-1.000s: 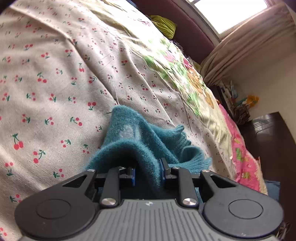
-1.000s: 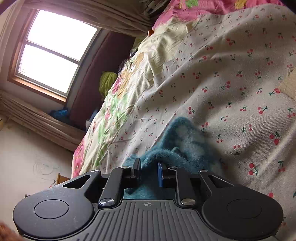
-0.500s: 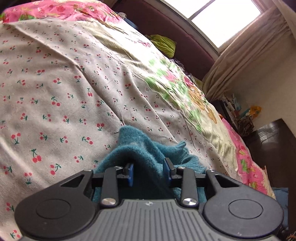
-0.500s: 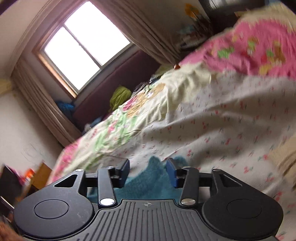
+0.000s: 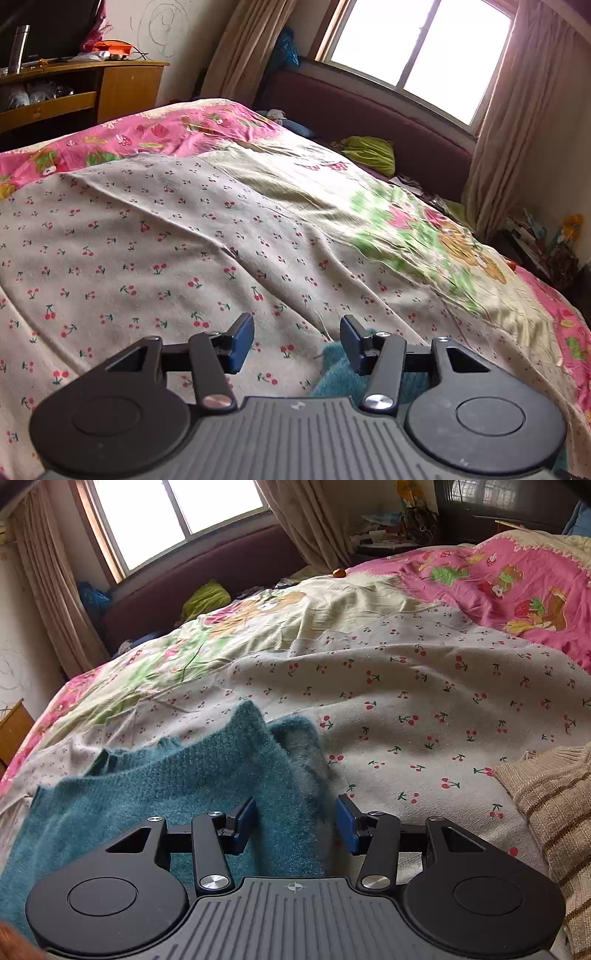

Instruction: Fold small clothes

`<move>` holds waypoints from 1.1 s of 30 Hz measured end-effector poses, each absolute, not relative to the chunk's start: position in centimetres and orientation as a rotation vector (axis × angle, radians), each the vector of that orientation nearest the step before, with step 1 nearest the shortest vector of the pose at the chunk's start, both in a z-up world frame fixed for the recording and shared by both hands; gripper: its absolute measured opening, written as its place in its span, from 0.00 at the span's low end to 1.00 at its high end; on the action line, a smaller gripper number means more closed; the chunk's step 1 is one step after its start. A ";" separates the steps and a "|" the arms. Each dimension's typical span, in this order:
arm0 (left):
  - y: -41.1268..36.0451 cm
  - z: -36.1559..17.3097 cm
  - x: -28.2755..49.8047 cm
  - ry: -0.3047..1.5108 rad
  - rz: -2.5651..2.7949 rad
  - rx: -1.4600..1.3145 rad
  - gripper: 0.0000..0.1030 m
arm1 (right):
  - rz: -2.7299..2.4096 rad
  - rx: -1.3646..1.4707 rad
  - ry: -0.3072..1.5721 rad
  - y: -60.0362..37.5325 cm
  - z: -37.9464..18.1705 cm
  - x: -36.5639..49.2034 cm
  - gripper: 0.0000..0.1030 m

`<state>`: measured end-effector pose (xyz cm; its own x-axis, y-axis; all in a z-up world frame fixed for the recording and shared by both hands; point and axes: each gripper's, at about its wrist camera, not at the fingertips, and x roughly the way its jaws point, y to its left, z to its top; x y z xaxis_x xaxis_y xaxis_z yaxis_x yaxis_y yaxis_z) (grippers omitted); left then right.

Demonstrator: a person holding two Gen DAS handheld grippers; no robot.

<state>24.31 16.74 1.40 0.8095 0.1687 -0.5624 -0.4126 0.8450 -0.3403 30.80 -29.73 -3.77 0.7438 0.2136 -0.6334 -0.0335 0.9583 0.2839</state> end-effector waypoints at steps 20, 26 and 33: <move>11.4 -2.6 21.5 0.645 0.208 -0.342 0.69 | 0.112 0.327 0.709 -30.0 -3.7 30.7 0.08; 10.0 -3.0 21.6 0.655 0.228 -0.254 0.70 | 0.076 0.290 0.743 -29.1 -4.9 31.8 0.08; 10.8 -3.8 20.7 0.673 0.251 -0.282 0.75 | 0.077 0.233 0.727 -28.6 -3.8 30.8 0.17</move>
